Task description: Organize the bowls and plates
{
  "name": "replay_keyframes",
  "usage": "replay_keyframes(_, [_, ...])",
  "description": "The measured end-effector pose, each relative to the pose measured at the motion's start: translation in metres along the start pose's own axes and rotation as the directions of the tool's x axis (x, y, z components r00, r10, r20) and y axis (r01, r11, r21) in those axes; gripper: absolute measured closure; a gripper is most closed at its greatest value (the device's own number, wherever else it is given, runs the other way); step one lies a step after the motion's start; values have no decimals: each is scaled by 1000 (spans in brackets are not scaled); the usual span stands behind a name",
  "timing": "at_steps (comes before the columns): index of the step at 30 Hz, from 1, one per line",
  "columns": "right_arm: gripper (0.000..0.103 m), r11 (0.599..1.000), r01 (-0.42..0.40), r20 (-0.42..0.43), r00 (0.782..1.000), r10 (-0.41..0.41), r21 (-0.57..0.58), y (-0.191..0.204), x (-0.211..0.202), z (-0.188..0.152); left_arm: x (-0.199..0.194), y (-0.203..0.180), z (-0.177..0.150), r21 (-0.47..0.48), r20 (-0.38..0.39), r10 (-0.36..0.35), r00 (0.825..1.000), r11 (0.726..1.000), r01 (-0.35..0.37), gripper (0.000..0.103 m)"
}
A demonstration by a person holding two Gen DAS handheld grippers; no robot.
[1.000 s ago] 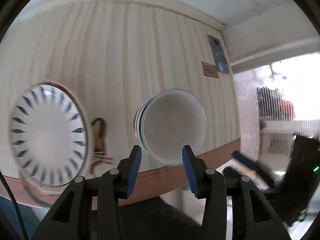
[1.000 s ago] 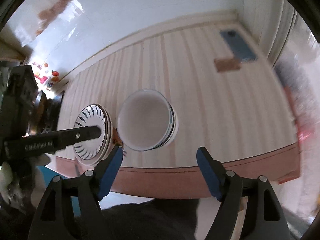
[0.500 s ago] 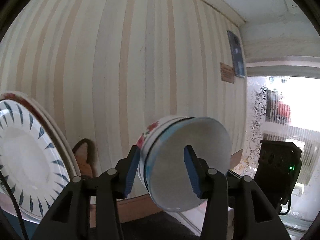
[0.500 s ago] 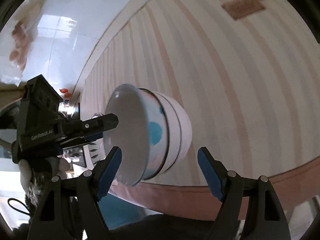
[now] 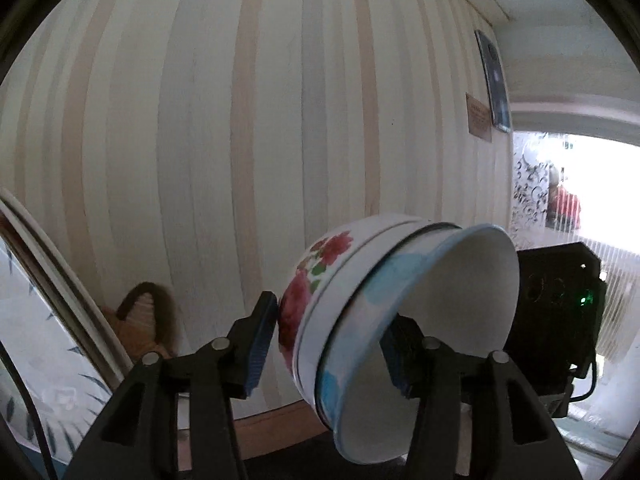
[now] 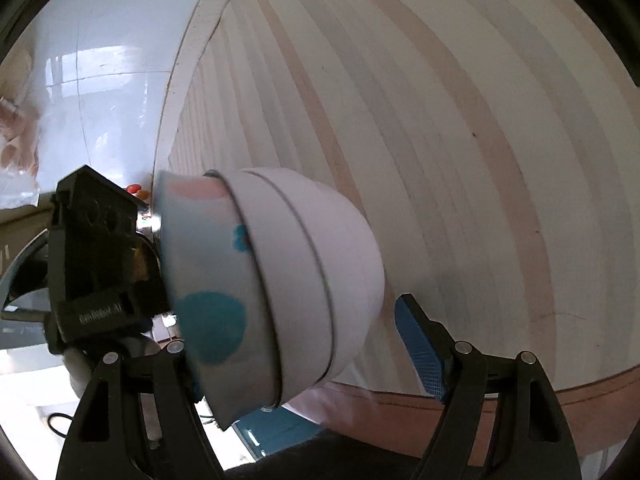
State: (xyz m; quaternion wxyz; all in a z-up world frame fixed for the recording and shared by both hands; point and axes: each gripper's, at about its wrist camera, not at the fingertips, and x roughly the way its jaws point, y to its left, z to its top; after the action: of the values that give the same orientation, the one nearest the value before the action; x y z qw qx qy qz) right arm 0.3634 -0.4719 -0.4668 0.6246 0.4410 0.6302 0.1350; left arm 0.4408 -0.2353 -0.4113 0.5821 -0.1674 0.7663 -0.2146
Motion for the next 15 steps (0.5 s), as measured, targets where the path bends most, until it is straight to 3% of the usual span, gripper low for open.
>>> replay_keyframes(3, [33, 1000, -22, 5, 1000, 22, 0, 2, 1, 3, -3, 7, -1, -21, 22, -41, 999, 999, 42, 57])
replay_keyframes(5, [36, 1000, 9, 10, 1000, -9, -19, 5, 3, 3, -6, 8, -3, -12, 40, -48, 998, 999, 49, 58])
replay_keyframes(15, [42, 997, 43, 50, 998, -40, -71, 11, -6, 2, -13, 12, -12, -18, 88, -72, 994, 997, 74, 59])
